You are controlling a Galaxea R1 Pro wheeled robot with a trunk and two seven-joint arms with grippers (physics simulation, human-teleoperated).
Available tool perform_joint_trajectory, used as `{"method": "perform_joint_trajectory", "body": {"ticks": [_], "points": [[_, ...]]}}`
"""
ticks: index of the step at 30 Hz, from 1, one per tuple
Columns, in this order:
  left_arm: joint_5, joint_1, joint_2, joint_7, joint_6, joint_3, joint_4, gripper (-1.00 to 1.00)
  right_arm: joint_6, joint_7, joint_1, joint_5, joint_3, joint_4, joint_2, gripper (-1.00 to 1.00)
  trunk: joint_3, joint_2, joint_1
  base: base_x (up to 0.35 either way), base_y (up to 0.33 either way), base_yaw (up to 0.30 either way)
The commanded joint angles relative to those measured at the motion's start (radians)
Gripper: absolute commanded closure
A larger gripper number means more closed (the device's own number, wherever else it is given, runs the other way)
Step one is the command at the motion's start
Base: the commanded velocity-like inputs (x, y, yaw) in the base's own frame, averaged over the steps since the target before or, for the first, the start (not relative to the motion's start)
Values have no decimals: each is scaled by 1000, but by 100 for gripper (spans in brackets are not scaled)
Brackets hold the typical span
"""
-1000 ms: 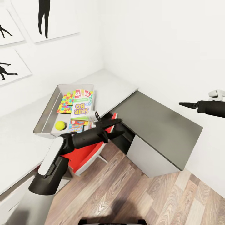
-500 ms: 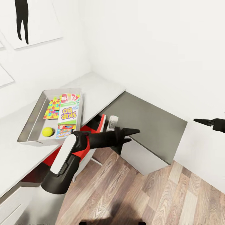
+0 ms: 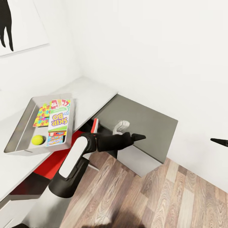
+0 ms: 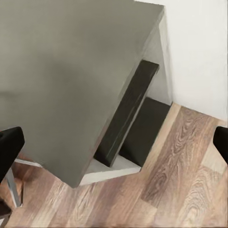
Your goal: Put all the toys in the child's room - the three board games (two on the bed and one on the table), the two jigsaw puzzles on the table, and the tennis ball on the table - inside the toy box on the table in the child's room.
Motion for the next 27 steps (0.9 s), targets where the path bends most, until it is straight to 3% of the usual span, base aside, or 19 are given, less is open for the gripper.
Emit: {"method": "perform_joint_trajectory", "body": {"ticks": [1, 4, 5, 8, 13, 18, 21, 24, 25, 27], "points": [[-10, -6, -2, 30, -5, -17, -1, -100, 5, 10, 13, 11, -7, 0, 1, -100, 0, -1, 0, 0, 0, -175], [-75, -20, -5, 103, -16, -62, 0, -100, 5, 11, 53, 14, -19, 3, 10, -100, 5, -1, 0, 0, 0, -172], [-75, -20, -5, 103, -16, -62, 0, -100, 5, 11, 53, 14, -19, 3, 10, -100, 6, -1, 0, 0, 0, -169], [-124, -26, -3, 187, -22, -87, 2, -100, 5, 11, 76, 20, -25, 4, 25, -100, 10, -1, 0, 0, 0, -158], [-148, -21, 2, 256, -25, -98, 7, -100, 5, 12, 88, 26, -28, 5, 37, -100, 18, -1, 0, 0, 0, -139], [-160, 20, 8, 302, -27, -100, 8, -100, 5, 12, 97, 30, -18, 5, 50, -100, 25, -1, 0, 0, 0, -119], [-162, 41, 11, 312, -27, -100, 7, -100, 5, 11, 99, 33, 13, 6, 61, -100, 30, -1, 0, 0, 0, -112], [-164, 60, 13, 318, -25, -100, 6, -100, 5, 10, 98, 51, 86, 6, 77, -100, 34, -1, 0, 0, 0, -110], [-164, 60, 13, 318, -25, -100, 6, -100, 5, 10, 98, 51, 86, 6, 77, -100, 36, -1, 0, 0, 0, -109], [-163, 67, 14, 319, -25, -100, 5, -100, 5, 11, 97, 68, 125, 6, 84, -100, 39, -1, 0, 0, 0, -108]]}}
